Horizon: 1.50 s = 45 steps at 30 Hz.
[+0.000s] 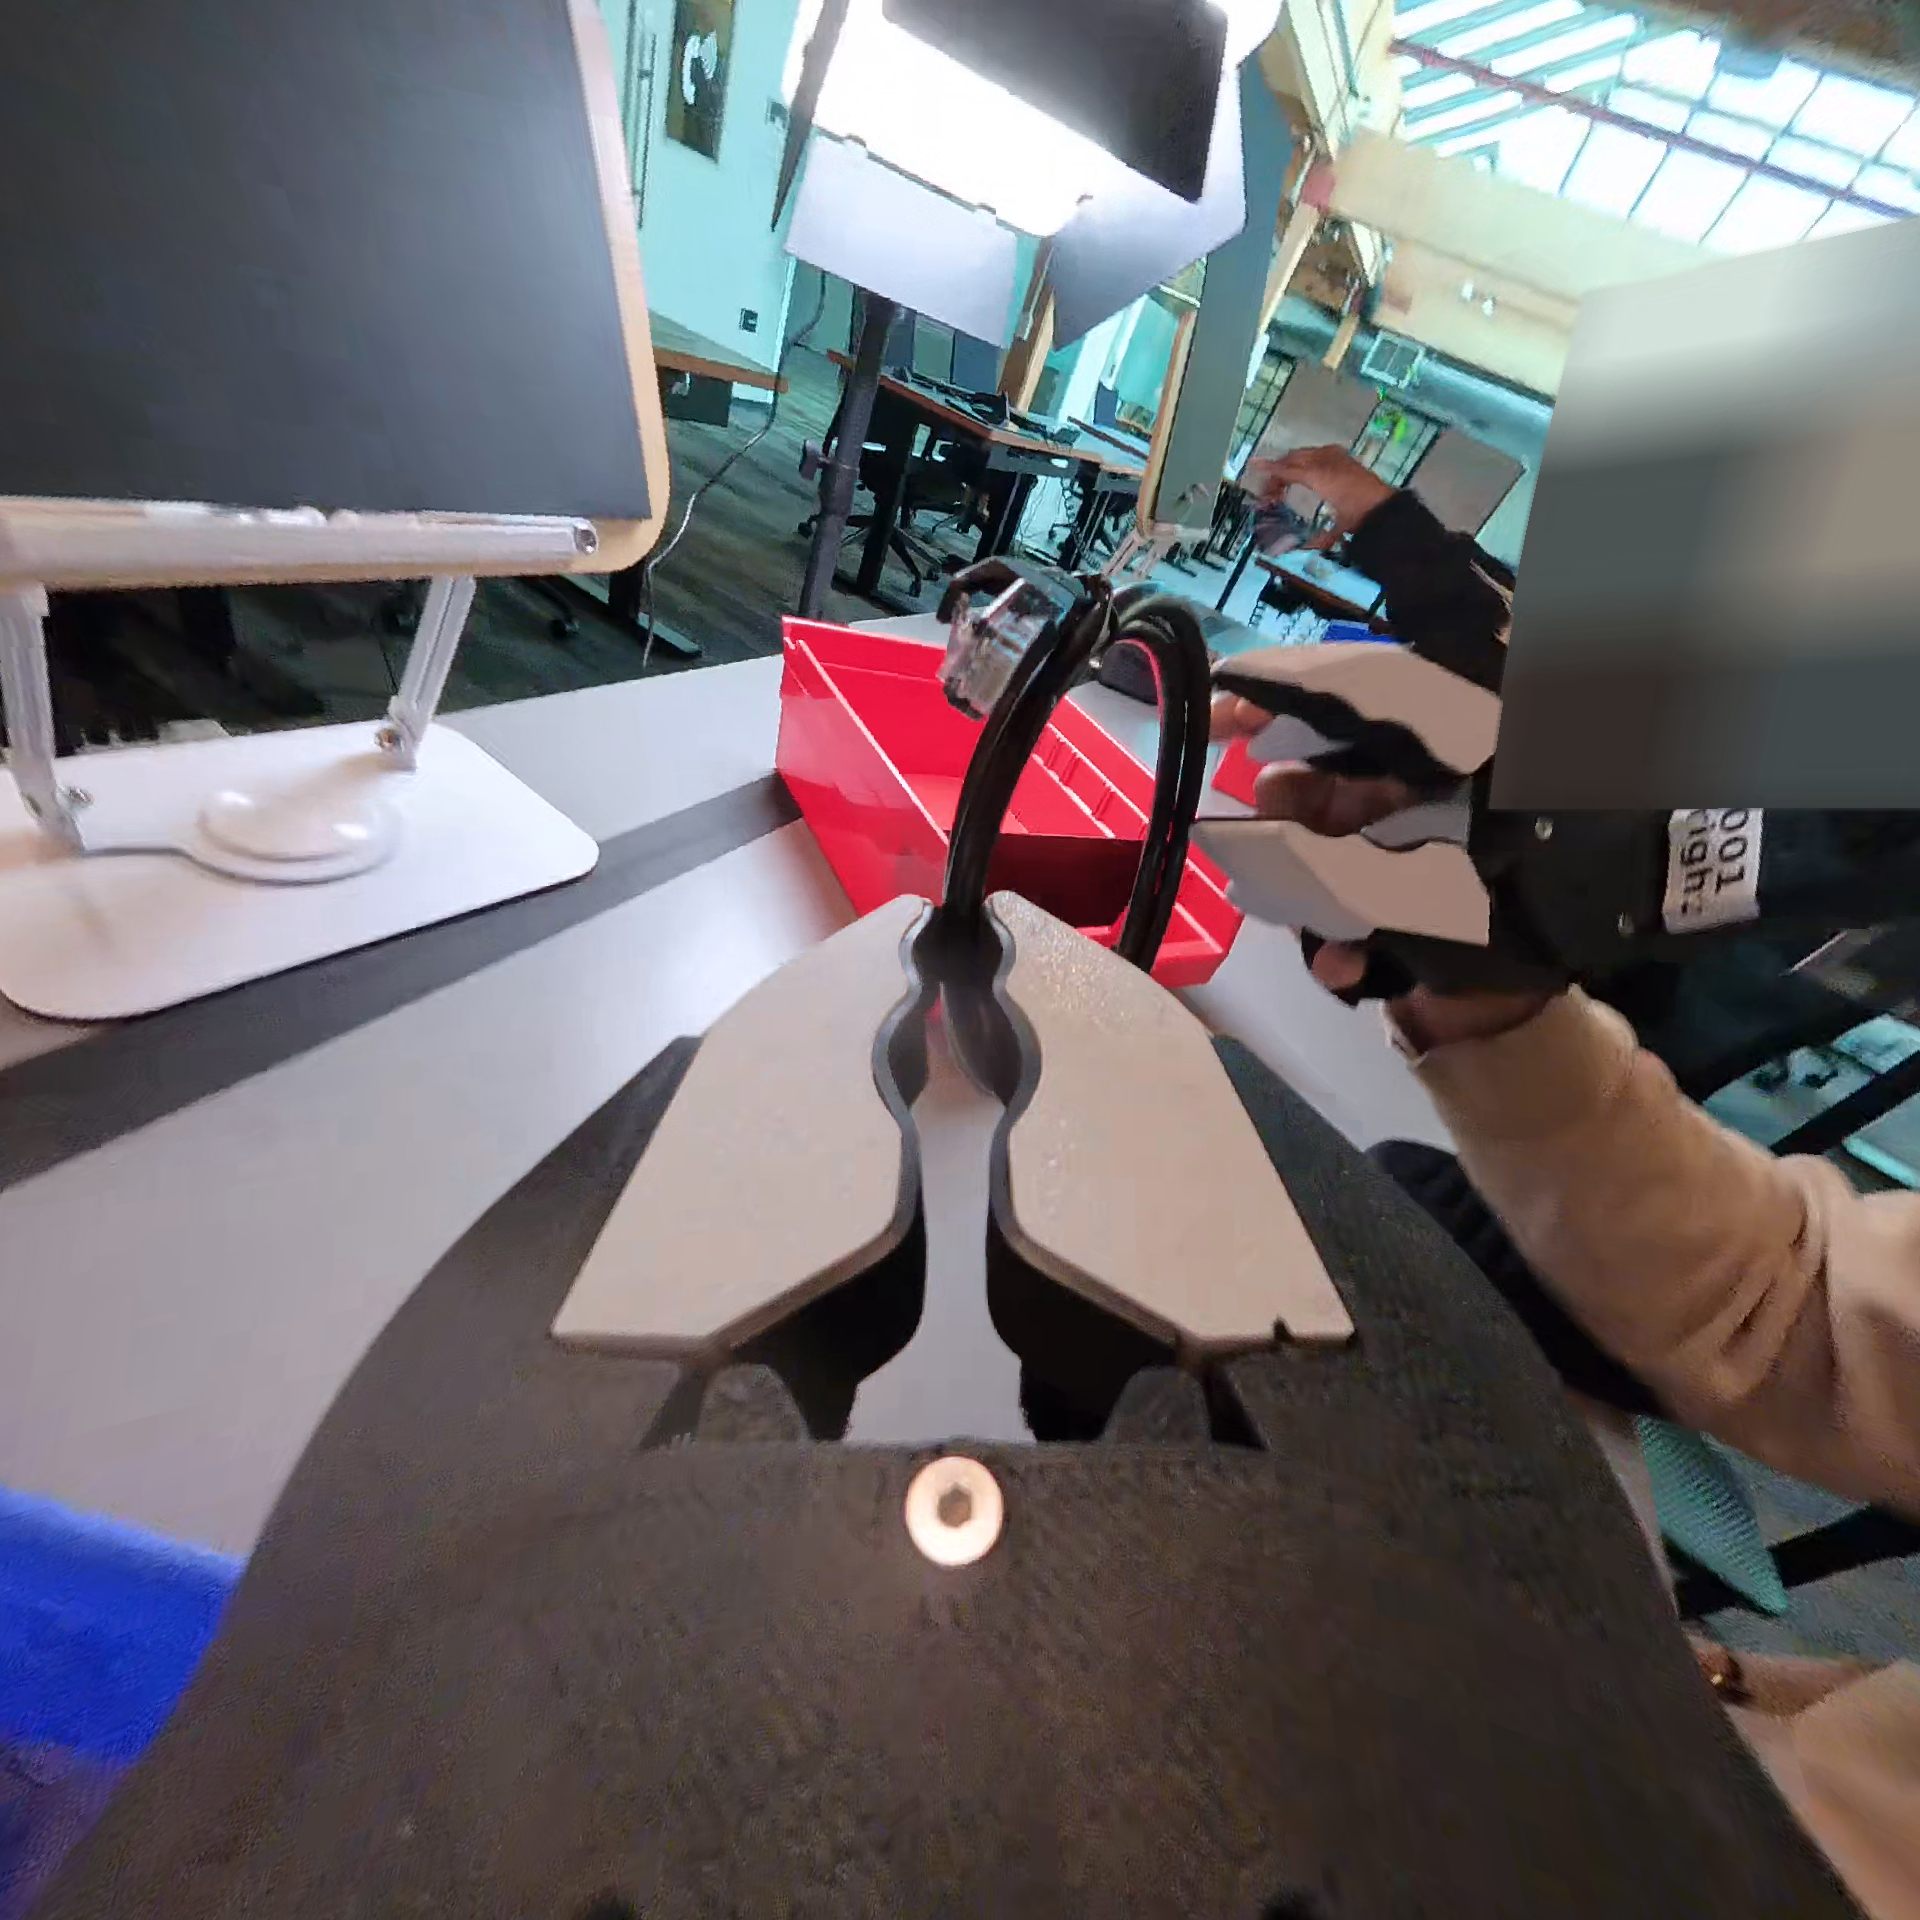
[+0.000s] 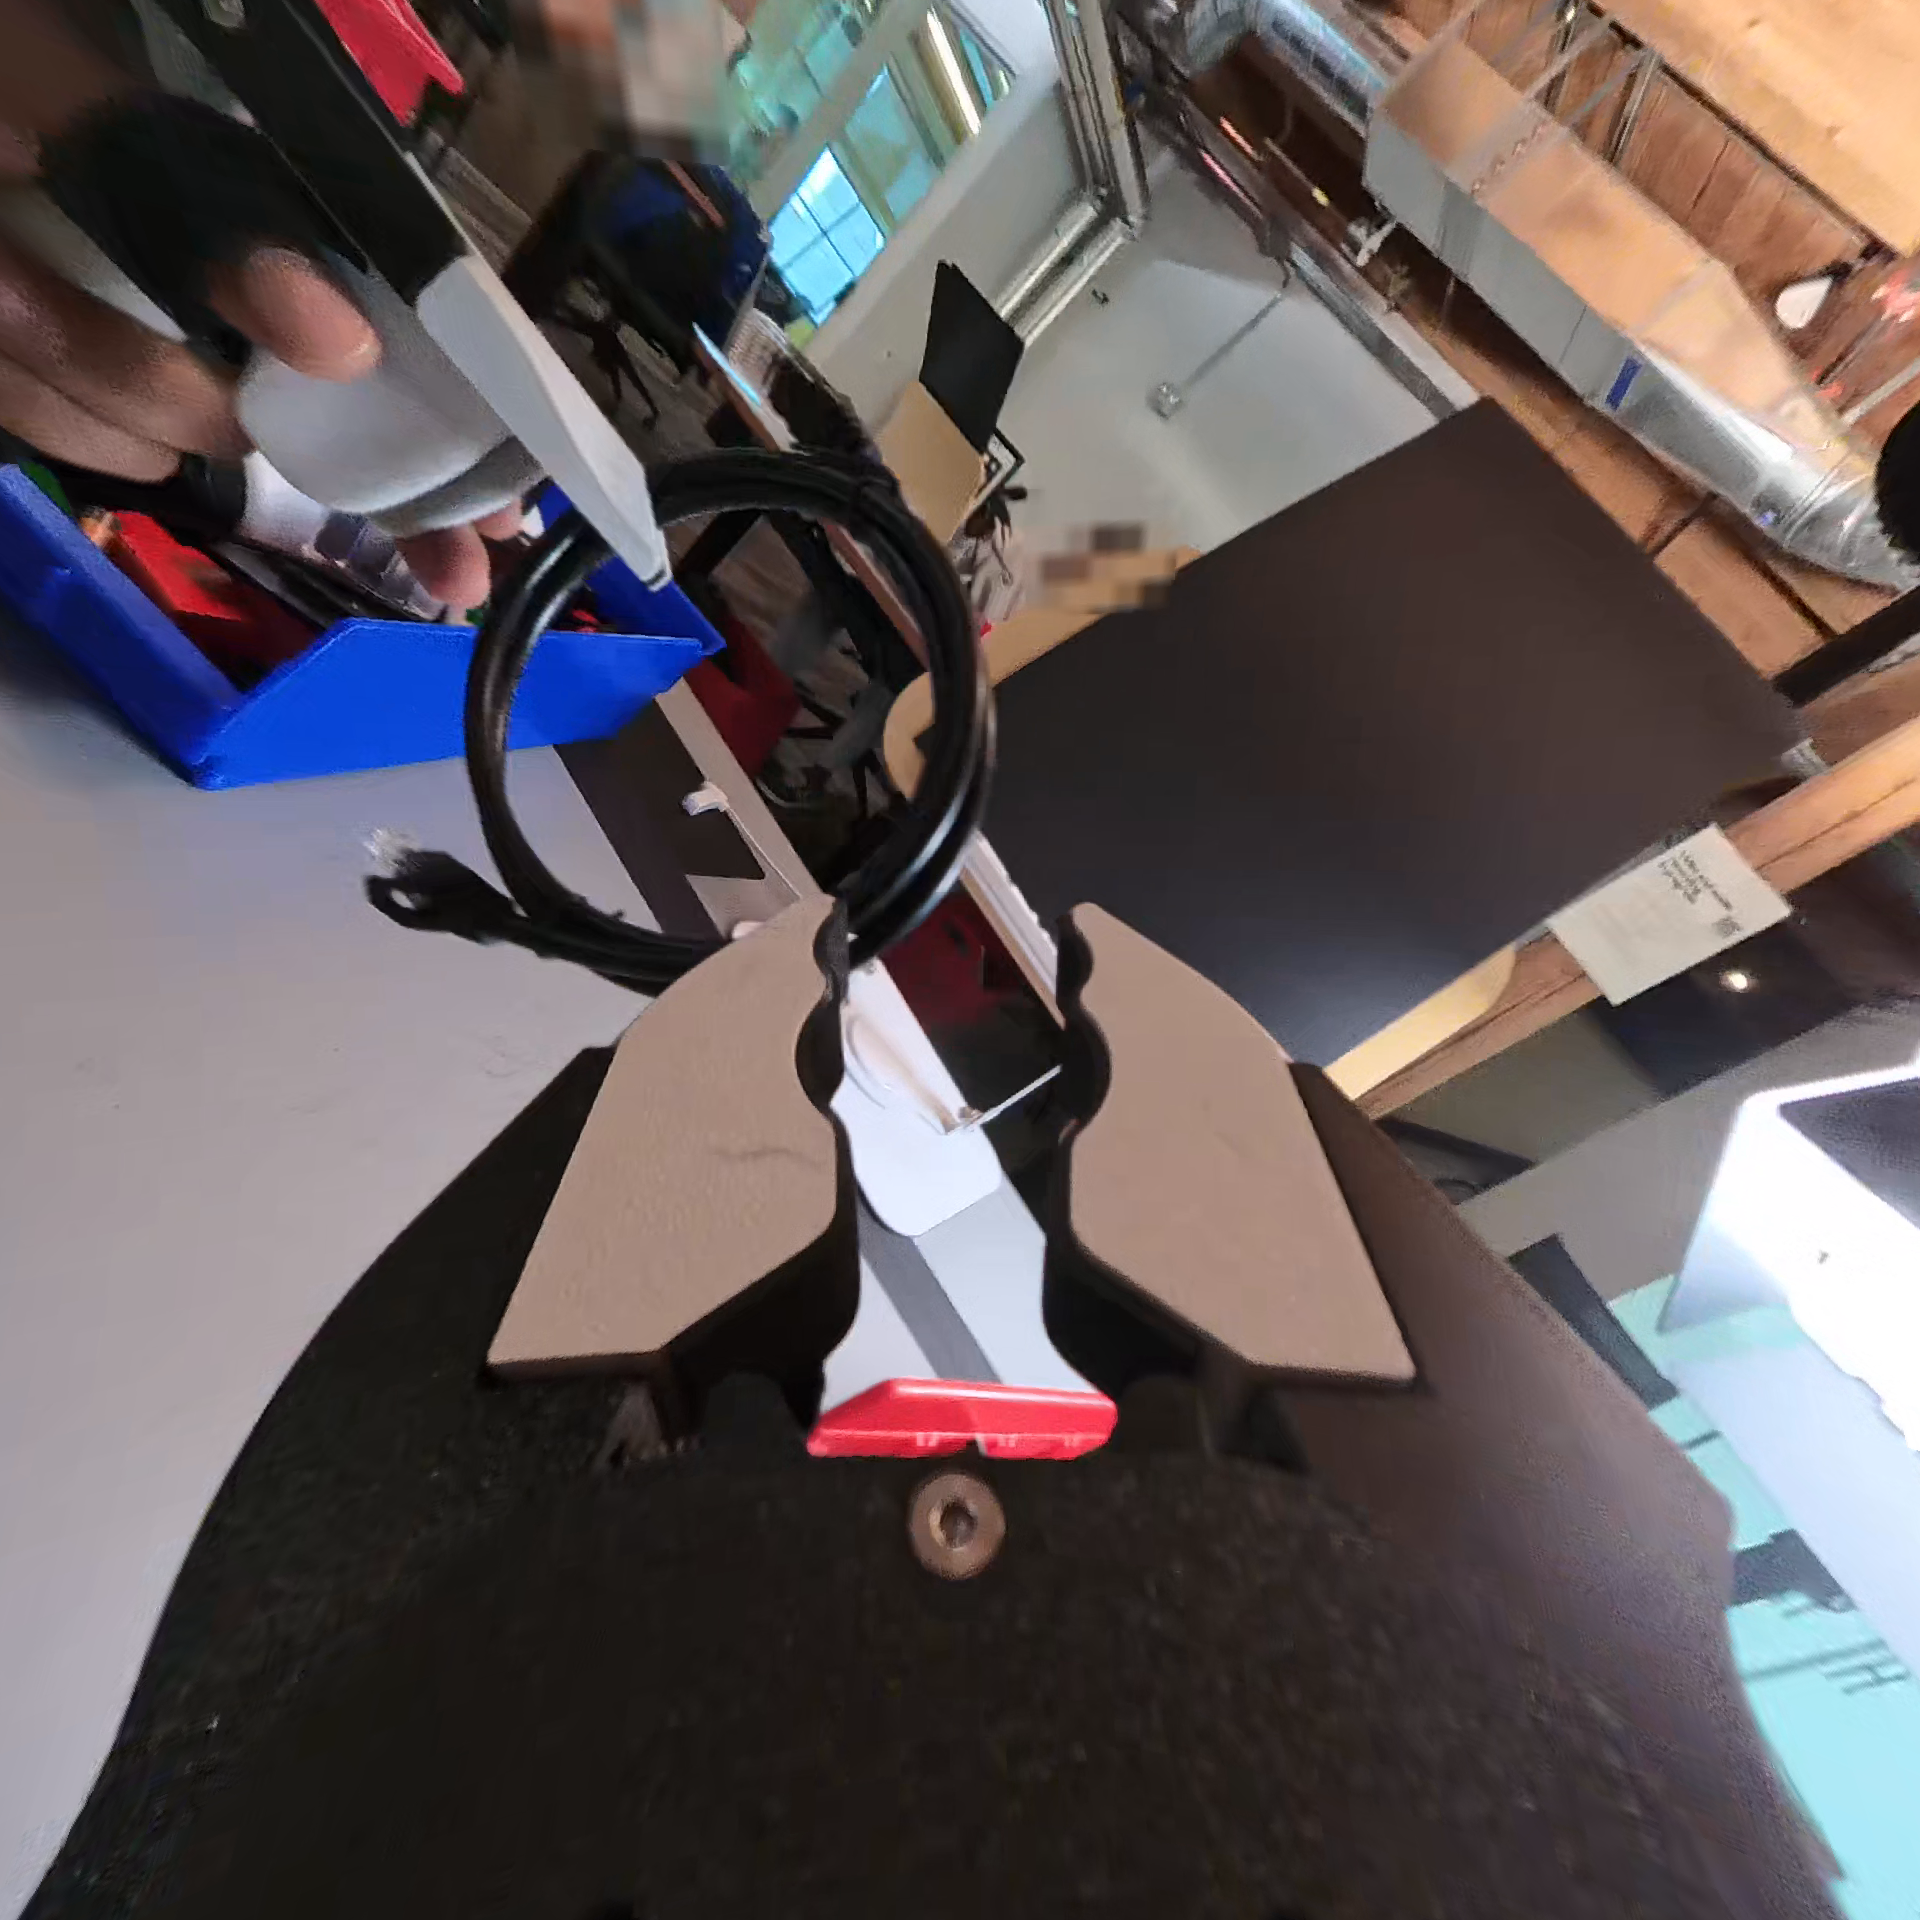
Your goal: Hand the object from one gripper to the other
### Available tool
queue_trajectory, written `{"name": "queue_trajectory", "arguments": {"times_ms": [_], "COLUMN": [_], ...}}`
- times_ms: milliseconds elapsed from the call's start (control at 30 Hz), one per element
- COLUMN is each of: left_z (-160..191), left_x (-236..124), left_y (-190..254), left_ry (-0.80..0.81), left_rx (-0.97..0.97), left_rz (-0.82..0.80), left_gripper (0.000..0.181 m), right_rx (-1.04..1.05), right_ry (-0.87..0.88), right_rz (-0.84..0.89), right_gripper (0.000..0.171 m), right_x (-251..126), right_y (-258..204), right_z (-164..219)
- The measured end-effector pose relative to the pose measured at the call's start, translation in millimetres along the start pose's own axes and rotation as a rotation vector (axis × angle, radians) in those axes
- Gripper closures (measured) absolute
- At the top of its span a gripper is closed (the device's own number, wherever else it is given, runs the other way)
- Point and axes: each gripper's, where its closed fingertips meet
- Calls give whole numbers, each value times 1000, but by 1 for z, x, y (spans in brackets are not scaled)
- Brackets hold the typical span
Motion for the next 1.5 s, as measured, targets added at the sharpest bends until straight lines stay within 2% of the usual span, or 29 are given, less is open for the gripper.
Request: {"name": "queue_trajectory", "arguments": {"times_ms": [100, 167, 200, 233, 300, 367, 467, 567, 700, 767, 867, 967, 1067, 1133, 1267, 1367, 1500], "left_z": [5, 6, 7, 10, 16, 7, -9, -24, -37, -40, -43, -44, -43, -43, -46, -48, -47], "left_x": [8, 14, 16, 18, 21, 17, 2, -13, -24, -28, -34, -39, -43, -45, -51, -54, -54], "left_y": [1, 13, 16, 16, 12, 6, 1, -4, -9, -13, -17, -24, -30, -33, -39, -41, -42], "left_ry": [17, 38, 41, 29, 1, 51, 97, 140, 184, 182, 180, 164, 151, 143, 138, 143, 143], "left_rx": [-71, -107, -126, -128, -98, -43, 60, 143, 165, 163, 181, 204, 222, 237, 258, 256, 242], "left_rz": [9, 71, 85, 82, 50, 5, -49, -112, -150, -158, -178, -209, -234, -251, -278, -283, -278], "left_gripper": [176, 175, 175, 175, 170, 158, 156, 156, 156, 156, 157, 157, 157, 157, 157, 157, 157], "right_rx": [173, 281, 297, 299, 324, 313, 237, 283, 279, 227, 212, 315, 408, 465, 472, 503, 533], "right_ry": [-46, -127, -176, -196, -196, -240, -357, -418, -452, -520, -689, -909, -1070, -1106, -1037, -891, -791], "right_rz": [-18, 7, 39, 73, 29, 8, 43, 138, 360, 408, 326, 129, 47, 63, 237, 339, 323], "right_gripper": [127, 127, 133, 149, 152, 158, 158, 158, 158, 158, 158, 158, 158, 145, 137, 137, 134], "right_x": [12, 19, 19, 18, 16, 11, -4, -25, -55, -61, -49, -33, -25, -23, -29, -34, -42], "right_y": [-12, -14, -11, -6, -4, 3, 31, 69, 126, 139, 136, 119, 112, 115, 152, 175, 179], "right_z": [3, 16, 26, 32, 35, 43, 71, 102, 142, 168, 218, 276, 325, 346, 347, 317, 280]}}
Point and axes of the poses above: each gripper's, where its closed fingertips meet, x out along the fingers, z out of its underside, y = z × x across the jaws, and after that the axes turned 3 degrees about -x, right-handed
